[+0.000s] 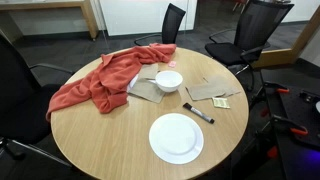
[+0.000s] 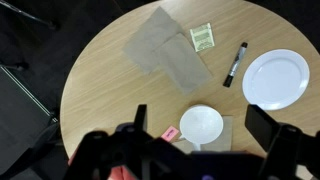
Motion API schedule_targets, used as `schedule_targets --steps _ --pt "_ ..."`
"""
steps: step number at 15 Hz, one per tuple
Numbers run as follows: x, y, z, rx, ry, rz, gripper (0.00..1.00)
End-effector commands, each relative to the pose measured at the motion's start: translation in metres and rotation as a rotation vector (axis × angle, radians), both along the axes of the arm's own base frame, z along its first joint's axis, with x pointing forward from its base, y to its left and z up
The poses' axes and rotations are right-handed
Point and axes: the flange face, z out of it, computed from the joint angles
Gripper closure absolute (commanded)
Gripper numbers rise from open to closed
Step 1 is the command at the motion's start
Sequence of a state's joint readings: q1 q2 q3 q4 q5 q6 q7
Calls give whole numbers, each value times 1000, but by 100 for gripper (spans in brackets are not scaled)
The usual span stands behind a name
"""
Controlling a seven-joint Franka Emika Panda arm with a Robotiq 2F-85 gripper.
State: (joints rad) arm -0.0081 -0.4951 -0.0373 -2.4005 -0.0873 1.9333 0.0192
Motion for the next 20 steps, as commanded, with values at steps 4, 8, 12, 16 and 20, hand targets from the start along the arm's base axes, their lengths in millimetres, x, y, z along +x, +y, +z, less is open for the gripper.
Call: schedule_targets --steps 4,8,12,16,20 --pt "0 0 1 0 1 0 0" --pt "0 0 1 0 1 0 0" --pt "2 7 -5 -11 -4 -3 0" --pt "0 29 -27 -24 0 -9 0" --pt "-9 57 -54 -27 7 10 0"
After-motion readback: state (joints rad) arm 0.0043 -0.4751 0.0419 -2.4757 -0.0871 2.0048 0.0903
